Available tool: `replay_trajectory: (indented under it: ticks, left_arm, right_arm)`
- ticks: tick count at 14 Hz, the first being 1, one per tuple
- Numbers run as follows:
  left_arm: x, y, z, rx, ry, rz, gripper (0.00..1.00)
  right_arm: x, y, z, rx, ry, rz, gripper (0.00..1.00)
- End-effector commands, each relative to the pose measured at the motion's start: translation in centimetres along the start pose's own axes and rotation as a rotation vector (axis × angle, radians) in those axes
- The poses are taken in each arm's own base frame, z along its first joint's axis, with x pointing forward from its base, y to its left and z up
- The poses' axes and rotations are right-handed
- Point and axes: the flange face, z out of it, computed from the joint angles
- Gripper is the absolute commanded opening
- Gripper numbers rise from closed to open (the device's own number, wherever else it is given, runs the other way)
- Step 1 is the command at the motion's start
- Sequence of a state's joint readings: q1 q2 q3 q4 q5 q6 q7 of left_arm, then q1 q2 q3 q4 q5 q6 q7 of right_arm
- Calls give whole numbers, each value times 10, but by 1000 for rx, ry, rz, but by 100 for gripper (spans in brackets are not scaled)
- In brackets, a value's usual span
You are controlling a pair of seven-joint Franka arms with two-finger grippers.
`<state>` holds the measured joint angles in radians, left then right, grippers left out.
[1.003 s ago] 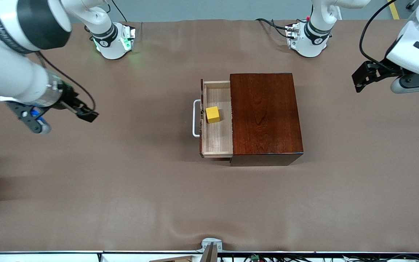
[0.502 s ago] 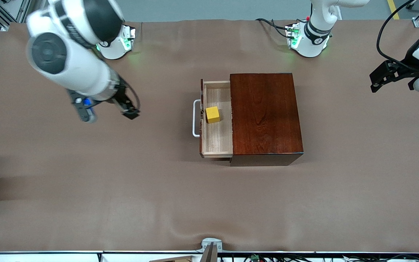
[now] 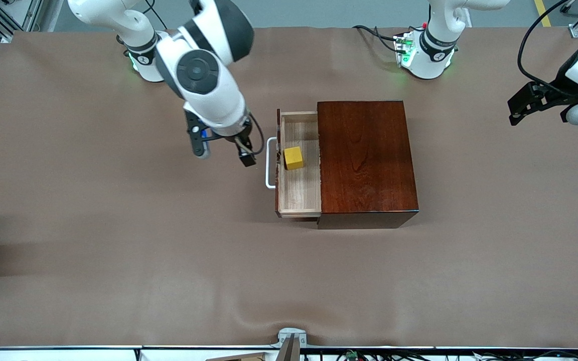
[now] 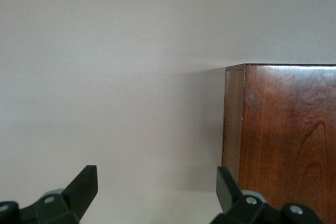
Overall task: Open drawer, take yellow block, close drawer
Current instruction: 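Lower the right gripper into the open drawer over the yellow block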
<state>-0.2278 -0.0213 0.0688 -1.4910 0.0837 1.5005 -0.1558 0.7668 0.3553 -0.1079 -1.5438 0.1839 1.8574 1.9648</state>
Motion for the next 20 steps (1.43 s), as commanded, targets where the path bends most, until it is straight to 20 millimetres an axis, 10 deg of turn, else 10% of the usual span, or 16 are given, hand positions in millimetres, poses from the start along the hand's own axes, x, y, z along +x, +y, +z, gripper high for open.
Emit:
replay_trajectory:
  ticks: [1,10,20]
  left_arm:
    - [-10,-4,-6,-11,1,9,100]
    - [-13,-13,-8,0,-2,47,100]
    - [-14,-24,-9,-3,-21,60,100]
  right_arm:
    - [-27,-2,18,40,-22,63,100]
    - [-96,15,89,60,-12,54,100]
    - [-98,9,132,53,7,70,100]
